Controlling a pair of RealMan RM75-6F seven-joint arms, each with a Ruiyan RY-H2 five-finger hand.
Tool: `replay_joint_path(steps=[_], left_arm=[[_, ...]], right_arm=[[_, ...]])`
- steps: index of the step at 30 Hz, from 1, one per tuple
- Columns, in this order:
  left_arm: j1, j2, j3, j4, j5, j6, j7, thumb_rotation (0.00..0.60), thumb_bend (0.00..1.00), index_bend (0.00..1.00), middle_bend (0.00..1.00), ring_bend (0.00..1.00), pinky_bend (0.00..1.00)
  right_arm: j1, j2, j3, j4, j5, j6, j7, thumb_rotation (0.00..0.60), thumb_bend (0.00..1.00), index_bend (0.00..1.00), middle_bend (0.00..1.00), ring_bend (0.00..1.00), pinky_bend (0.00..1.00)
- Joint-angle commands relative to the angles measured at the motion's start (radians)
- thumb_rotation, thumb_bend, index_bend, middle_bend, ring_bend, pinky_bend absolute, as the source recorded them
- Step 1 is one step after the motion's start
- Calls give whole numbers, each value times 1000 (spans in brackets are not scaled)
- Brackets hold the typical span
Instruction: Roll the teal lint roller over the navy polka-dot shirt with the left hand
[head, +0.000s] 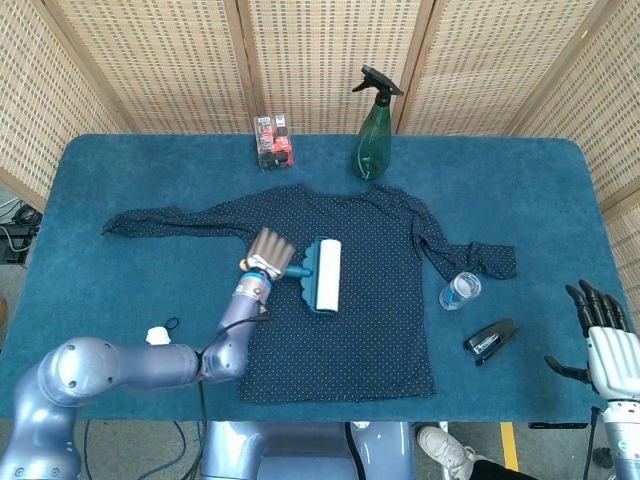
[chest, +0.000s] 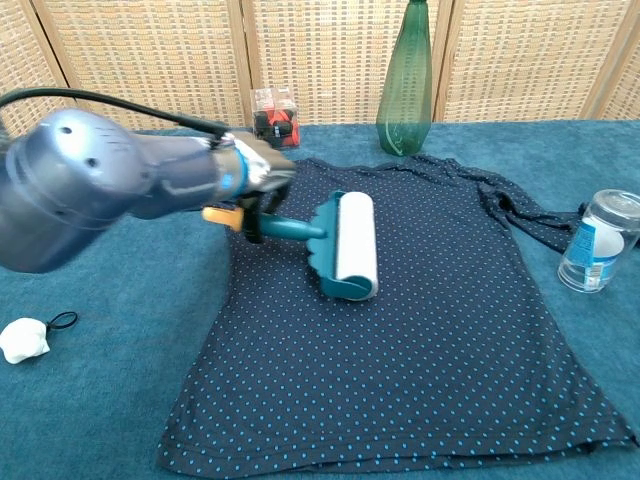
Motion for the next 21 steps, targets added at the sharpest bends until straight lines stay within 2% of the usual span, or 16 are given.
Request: replay_joint_path(steps=[1,10,21], left_arm=[[37,37,32,-19,19,4,-24,600,590,836,892,749,661],[132,126,110,-32,85,-6,-92,600,590,835,892,749,660],[194,183,140,-13,136,-35,-153,600,590,835,892,749,660]], right_arm=[[0,-1,-3,-3,-4,2,-7,600,41,0,0,0,0],[-1,-6,-8,-13,-12,6,-29,600,40,0,0,0,0],[3,-12,-13,-17,-16,-1,-44,600,41,0,0,0,0]])
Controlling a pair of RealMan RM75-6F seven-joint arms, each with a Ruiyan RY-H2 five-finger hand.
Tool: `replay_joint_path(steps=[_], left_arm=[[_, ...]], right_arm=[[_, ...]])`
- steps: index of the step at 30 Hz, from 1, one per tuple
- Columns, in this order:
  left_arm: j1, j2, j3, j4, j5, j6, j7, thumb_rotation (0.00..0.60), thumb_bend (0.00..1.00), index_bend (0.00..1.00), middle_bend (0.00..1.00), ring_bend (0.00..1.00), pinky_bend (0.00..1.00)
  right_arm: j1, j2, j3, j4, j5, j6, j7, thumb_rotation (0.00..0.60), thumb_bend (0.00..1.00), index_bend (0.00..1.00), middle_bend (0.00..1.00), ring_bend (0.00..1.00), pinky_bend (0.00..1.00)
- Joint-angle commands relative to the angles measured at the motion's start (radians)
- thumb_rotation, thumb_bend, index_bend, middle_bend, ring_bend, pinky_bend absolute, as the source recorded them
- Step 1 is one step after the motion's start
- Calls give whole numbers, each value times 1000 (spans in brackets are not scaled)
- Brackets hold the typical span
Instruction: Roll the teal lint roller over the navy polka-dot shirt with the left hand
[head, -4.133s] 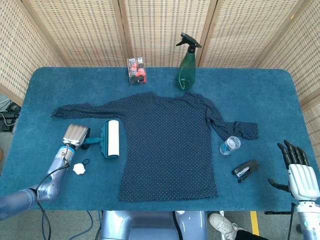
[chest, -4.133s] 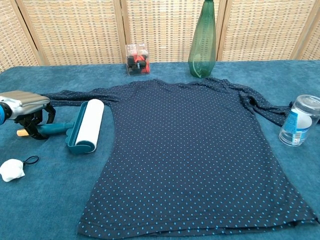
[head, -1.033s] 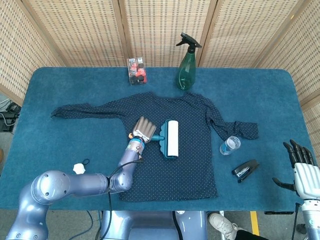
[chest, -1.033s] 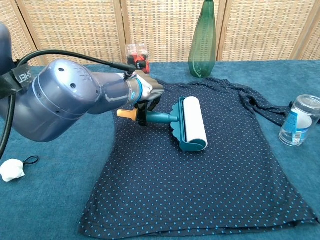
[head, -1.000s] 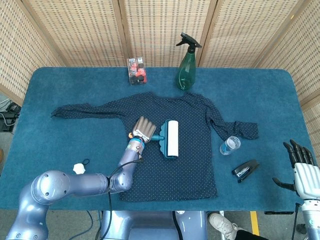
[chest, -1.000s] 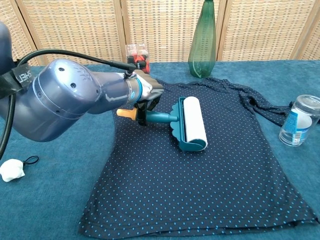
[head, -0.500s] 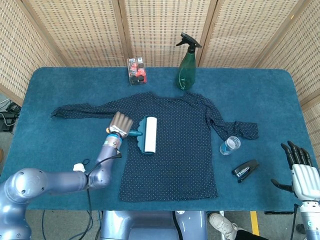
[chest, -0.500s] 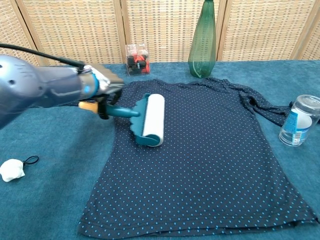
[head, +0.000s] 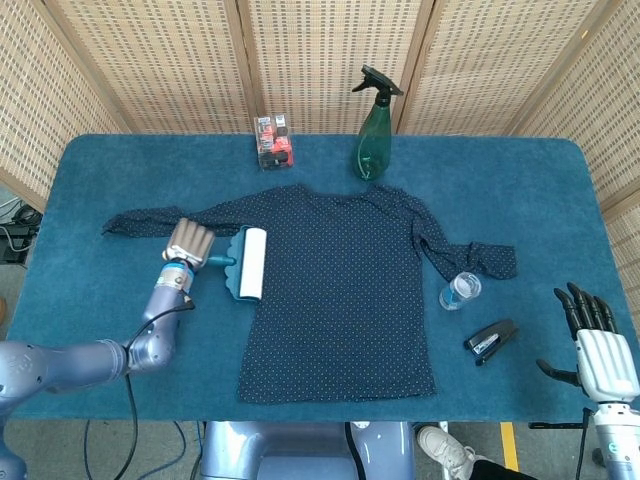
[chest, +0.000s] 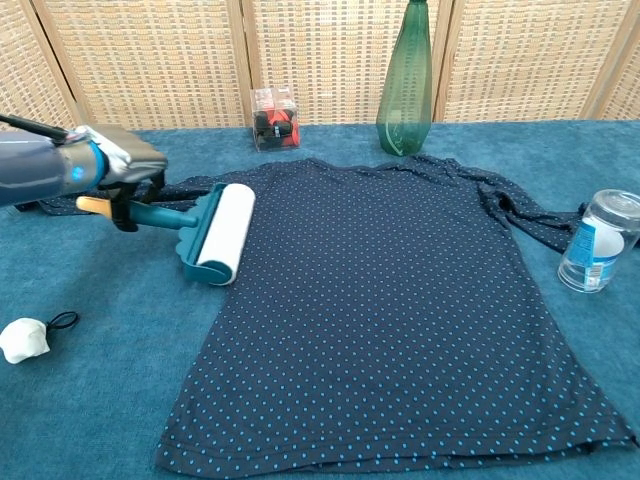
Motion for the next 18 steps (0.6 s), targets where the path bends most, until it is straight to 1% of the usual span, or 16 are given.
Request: replay_joint_path(steps=[1,3,5,10,18], left_arm=[[5,4,-1,5,9,-9,-9,600,590,835,892,749,660],[3,0,-5,5,12,-12,-9,600,590,835,892,749,660],[-17,-21,-19,-6,17,-9,5,600,590,835,892,749,660],[-48,-52,-41,-15,-6,9,41,600,590,835,892,749,660],[-137,-134,-102,-9,-74,36,131,600,591,835,892,749,660]], right_arm=[[1,-1,-1,0,1,-3,-1,600,40,0,0,0,0],[2,-1,0,0,2,-4,0,600,40,0,0,0,0],[1,1,3,1,5,-2,6,600,41,0,0,0,0],[0,5,4,3,6,0,14,600,40,0,0,0,0],[-1,10,6,6,10,-3,28,600,41,0,0,0,0]])
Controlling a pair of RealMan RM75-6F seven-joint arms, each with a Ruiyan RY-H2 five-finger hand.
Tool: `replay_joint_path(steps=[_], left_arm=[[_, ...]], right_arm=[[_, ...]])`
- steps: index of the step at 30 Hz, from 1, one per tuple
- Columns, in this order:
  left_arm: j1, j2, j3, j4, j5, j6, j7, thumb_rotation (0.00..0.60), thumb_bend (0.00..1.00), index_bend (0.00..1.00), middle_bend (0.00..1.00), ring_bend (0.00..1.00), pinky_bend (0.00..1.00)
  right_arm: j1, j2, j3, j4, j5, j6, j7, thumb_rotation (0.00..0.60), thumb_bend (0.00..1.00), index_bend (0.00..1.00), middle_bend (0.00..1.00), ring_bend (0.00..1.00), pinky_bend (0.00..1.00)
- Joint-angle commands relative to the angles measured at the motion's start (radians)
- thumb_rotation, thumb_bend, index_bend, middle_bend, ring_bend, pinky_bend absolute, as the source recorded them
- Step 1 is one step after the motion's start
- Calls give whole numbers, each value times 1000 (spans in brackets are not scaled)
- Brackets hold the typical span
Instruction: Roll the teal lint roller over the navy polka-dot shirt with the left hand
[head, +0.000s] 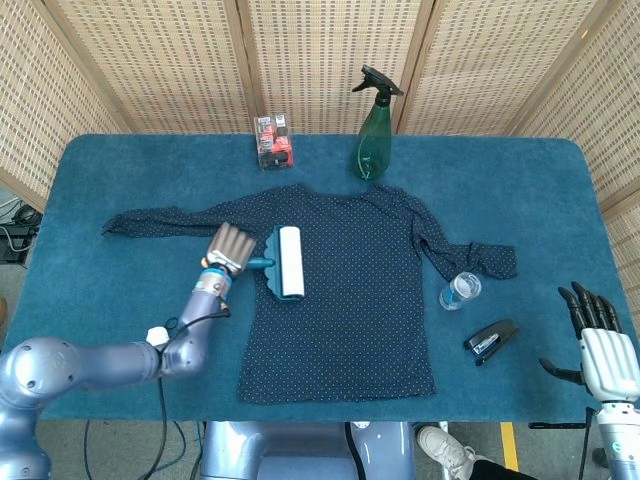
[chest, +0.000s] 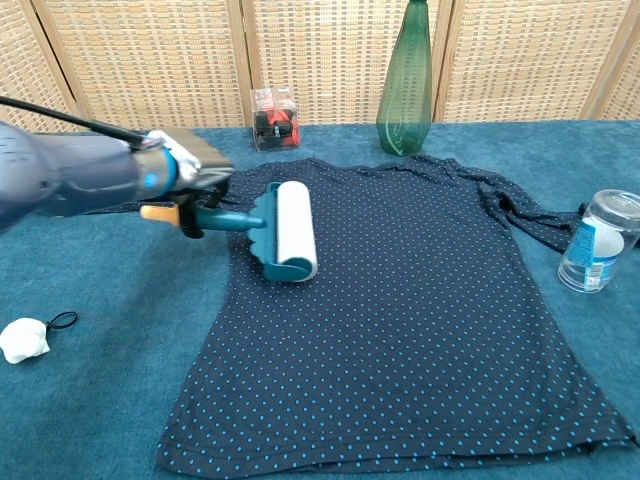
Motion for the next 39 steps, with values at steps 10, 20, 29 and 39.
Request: replay_joint_path(steps=[10,20,29,39], left_arm=[[-119,-120,-95,87,-135,11,116,600,591,834,892,749,660],[-147,-180,-122,153,-193,0,169,600,591,833,892,749,660],[-64,-76,-61,62,-118,21,119,600,590,834,892,749,660],[50,36,24,-10,-19,18,19,600,582,833,892,749,660]], right_arm=[[2,2,1,7,7,-9,10,600,41,0,0,0,0],[1,4,5,13,19,-12,13,600,41,0,0,0,0],[-1,2,0,5,8,-5,2,600,41,0,0,0,0],[-3,0,-10,-15,-17,9,-25,600,41,0,0,0,0]])
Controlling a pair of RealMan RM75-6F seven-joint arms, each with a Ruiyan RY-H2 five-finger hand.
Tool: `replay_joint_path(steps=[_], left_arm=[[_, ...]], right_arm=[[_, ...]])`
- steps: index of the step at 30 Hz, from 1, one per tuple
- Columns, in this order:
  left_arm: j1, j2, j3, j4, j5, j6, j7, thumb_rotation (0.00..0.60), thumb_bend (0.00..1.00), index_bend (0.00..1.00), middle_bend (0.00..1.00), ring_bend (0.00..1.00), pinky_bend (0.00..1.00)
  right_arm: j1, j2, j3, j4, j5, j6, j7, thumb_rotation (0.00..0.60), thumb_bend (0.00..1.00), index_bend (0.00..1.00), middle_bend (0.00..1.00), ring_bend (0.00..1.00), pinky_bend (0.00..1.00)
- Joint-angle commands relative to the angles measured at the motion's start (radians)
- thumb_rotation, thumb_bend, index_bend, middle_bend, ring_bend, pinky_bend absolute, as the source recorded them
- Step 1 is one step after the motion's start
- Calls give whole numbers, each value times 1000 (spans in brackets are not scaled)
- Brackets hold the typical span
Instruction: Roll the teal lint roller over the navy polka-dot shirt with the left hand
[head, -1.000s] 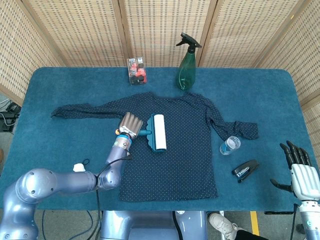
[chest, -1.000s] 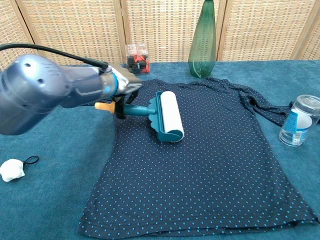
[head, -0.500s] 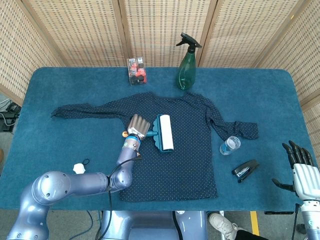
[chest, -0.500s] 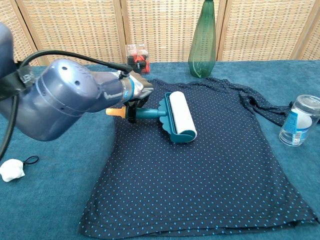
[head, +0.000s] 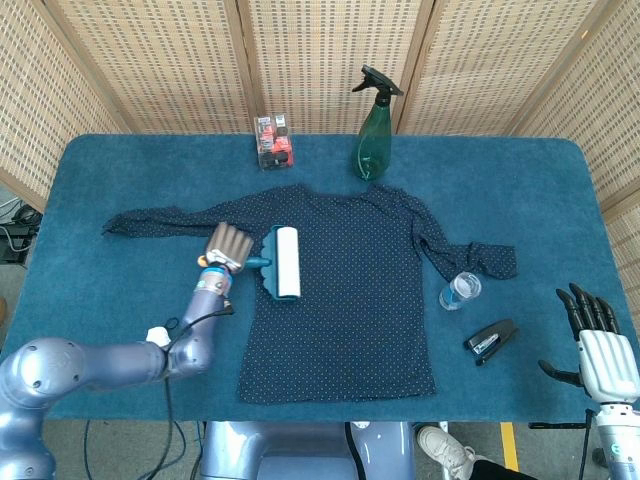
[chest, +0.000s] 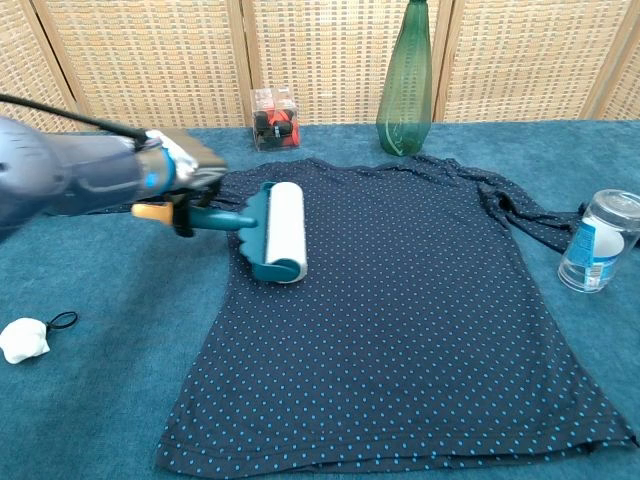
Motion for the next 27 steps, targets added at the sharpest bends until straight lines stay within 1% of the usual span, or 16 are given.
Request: replay_joint_path(steps=[1,5,7,8,10,11,12,13,14,15,16,17,18,20,23,27], left_arm=[[33,28,23,-16,24,-1,-33,600,581,833,892,749,660],[76,70,46,-31,53,-8,-80,600,576,832,892,749,655],[92,88,53,-36,73,-9,-103,600,558,825,886,747,634],[104,100,57,-40,88,-11,-120,600,522,819,863,734,614],[123,119,70,-34,121,2,-139,600,443,775,773,682,563],[133,126,76,-35,147,3,-154,600,406,714,692,632,531],[140,131,78,-35,161,4,-164,600,387,621,599,569,494],[148,135,82,-36,175,5,-173,600,379,543,526,516,462],[153,137,83,-35,184,3,-181,600,355,412,403,412,389],[158,140,83,-34,191,-2,-190,600,321,274,270,284,289],[163,141,82,-33,197,-7,-199,600,292,192,184,197,218],[166,142,80,-32,201,-9,-206,600,243,99,83,88,118],[172,142,77,-30,208,-13,-220,600,205,44,26,26,50],[188,141,66,-24,232,-22,-264,600,158,5,0,0,3],[219,141,53,-14,298,-26,-343,600,110,0,0,0,0],[280,156,24,-30,438,21,-501,600,105,0,0,0,0]], right_arm=[[-1,0,-2,-5,-6,4,-4,600,41,0,0,0,0],[-3,0,-6,-15,-19,13,-12,600,41,0,0,0,0],[-4,0,-8,-18,-23,16,-15,600,40,0,0,0,0],[-4,0,-10,-21,-27,18,-17,600,40,0,0,0,0],[-4,0,-12,-24,-34,21,-22,600,40,0,0,0,0],[-5,0,-13,-26,-36,22,-24,600,40,0,0,0,0],[-5,-1,-13,-27,-36,23,-26,600,40,0,0,0,0],[-6,0,-13,-28,-36,24,-26,600,41,0,0,0,0],[-6,0,-13,-28,-37,26,-26,600,40,0,0,0,0],[-6,0,-12,-28,-37,27,-26,600,41,0,0,0,0],[-7,0,-12,-28,-37,28,-26,600,41,0,0,0,0],[-7,0,-12,-28,-37,29,-25,600,41,0,0,0,0],[-7,0,-12,-28,-37,29,-25,600,40,0,0,0,0],[-6,0,-11,-26,-34,26,-24,600,41,0,0,0,0],[-5,-1,-10,-21,-29,22,-23,600,40,0,0,0,0],[-4,-3,-7,-14,-20,18,-20,600,41,0,0,0,0]])
